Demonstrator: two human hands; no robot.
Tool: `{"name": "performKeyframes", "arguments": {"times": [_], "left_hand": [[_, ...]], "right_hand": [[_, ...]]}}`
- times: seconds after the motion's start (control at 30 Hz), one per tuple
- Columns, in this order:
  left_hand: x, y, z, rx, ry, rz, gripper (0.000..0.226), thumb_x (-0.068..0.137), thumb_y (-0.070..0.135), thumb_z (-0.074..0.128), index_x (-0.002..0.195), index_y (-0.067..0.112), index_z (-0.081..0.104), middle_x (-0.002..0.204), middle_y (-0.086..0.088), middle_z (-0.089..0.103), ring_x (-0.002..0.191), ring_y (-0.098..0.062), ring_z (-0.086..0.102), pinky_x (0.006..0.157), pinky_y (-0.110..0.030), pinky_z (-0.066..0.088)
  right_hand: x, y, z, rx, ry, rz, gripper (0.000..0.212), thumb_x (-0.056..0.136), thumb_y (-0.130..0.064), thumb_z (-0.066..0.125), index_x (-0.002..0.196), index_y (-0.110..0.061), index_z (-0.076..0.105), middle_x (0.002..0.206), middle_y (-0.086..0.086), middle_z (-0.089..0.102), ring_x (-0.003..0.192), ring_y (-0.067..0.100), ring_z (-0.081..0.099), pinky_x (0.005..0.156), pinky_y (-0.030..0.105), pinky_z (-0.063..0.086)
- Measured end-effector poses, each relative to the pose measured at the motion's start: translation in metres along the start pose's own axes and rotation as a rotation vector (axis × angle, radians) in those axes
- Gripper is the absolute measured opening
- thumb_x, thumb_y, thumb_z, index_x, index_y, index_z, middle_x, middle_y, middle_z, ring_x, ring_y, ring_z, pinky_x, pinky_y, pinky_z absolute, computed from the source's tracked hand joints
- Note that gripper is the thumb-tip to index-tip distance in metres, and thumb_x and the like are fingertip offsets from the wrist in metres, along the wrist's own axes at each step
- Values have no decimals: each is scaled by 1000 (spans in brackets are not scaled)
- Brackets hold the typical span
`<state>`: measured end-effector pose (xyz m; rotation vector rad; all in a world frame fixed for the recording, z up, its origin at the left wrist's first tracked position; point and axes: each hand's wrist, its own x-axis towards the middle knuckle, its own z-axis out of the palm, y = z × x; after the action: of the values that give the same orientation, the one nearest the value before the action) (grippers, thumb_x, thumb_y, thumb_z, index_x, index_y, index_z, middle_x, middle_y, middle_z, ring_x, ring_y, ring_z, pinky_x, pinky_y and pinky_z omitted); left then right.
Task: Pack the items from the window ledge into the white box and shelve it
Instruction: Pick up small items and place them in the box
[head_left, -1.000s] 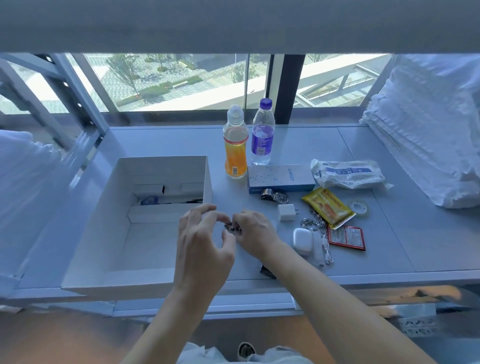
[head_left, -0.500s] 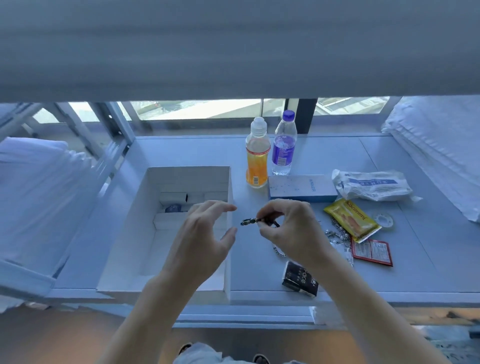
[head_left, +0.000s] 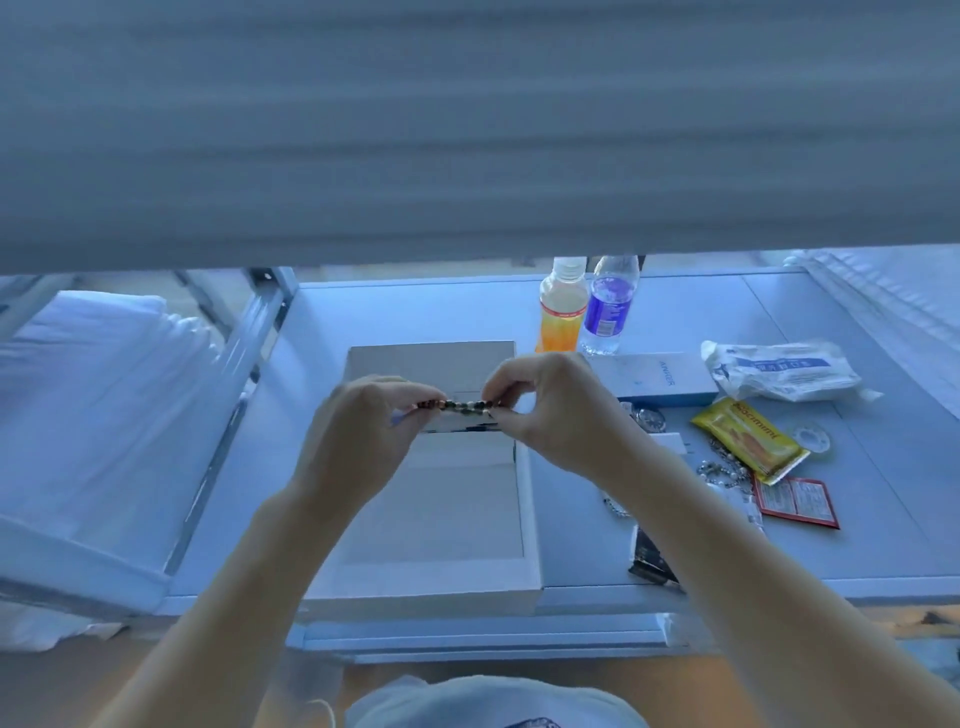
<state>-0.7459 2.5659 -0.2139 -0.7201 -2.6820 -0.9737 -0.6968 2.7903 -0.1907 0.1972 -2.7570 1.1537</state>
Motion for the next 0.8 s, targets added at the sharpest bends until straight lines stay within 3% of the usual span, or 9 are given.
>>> {"name": "performKeyframes", "arguments": {"times": [0.17, 0.27, 0.33, 0.47, 0.63, 0.8], "left_hand": [[38, -29, 6, 184, -109, 35, 10, 91, 28, 72, 93, 34, 79, 86, 16, 75, 83, -10, 67, 72, -33, 55], [50, -39, 14, 302, -155, 121, 12, 89, 26, 69, 86, 32, 79, 83, 11, 73, 83, -19, 65, 70, -30, 40], [52, -46, 21, 367, -177, 193, 14, 88, 22, 68, 82, 29, 78, 84, 10, 71, 85, -22, 63, 73, -32, 37], [64, -56, 35, 470, -207, 230, 20, 87, 14, 61, 78, 27, 74, 92, 10, 70, 89, -21, 58, 74, -33, 31], [75, -63, 50, 580, -354, 237, 24, 89, 12, 58, 88, 30, 74, 89, 10, 60, 102, -21, 57, 77, -33, 31], [72, -71, 57, 699, -412, 252, 25, 90, 13, 59, 96, 30, 76, 100, 7, 68, 101, -22, 54, 72, -33, 28]], "right_hand": [[46, 2, 31, -257, -119, -10, 22, 81, -2, 63, 91, -17, 77, 81, 0, 71, 81, 23, 64, 66, 29, 49], [59, 9, 42, -392, -144, 2, 19, 79, 1, 59, 83, -11, 74, 77, 5, 68, 77, 27, 61, 53, 20, 35], [62, 11, 49, -457, -155, 24, 18, 78, 2, 58, 75, -11, 70, 71, 5, 63, 73, 27, 59, 50, 25, 35], [70, 12, 60, -580, -200, 34, 24, 82, 1, 60, 70, -20, 57, 66, -6, 47, 70, 25, 53, 55, 28, 34], [83, 10, 72, -656, -265, 69, 19, 86, 4, 59, 91, -12, 69, 92, 5, 64, 79, 24, 56, 65, 31, 42], [87, 13, 80, -691, -289, 89, 20, 87, 3, 61, 96, -13, 70, 91, 4, 60, 78, 24, 52, 67, 29, 40]]}}
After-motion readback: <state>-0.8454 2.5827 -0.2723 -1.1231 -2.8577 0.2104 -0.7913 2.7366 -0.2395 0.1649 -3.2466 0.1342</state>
